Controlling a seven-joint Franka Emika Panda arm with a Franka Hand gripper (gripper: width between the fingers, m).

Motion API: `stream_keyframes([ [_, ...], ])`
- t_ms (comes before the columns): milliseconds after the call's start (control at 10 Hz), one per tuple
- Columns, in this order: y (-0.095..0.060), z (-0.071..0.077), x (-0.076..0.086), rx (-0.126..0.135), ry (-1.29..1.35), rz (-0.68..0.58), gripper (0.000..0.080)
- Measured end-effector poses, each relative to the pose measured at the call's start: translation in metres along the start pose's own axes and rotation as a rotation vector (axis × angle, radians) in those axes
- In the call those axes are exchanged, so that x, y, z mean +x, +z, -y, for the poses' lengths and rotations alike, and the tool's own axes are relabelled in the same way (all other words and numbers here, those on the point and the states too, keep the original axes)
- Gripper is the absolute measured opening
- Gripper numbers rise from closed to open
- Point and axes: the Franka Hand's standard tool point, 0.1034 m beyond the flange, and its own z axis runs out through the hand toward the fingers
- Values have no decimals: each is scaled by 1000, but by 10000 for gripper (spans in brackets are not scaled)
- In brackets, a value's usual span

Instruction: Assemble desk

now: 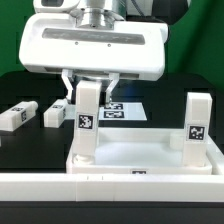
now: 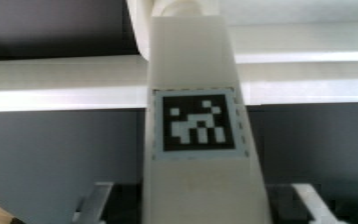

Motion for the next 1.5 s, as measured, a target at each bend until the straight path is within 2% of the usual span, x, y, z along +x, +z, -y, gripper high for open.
stream_keyframes([
  [300,1,-1,1,-4,-4,-9,290],
  [500,1,-1,0,-4,-4,-9,555],
  [600,1,0,0,-3,-5,-8,555],
  [700,0,0,1,-2,-5,-8,628],
  [800,-1,-1,3,-2,-3,-9,644],
  [1100,-17,-4,17,20,11,24,649],
  [1300,-19,-4,28,31,17,39,649],
  [1500,-17,-4,24,30,16,46,649],
])
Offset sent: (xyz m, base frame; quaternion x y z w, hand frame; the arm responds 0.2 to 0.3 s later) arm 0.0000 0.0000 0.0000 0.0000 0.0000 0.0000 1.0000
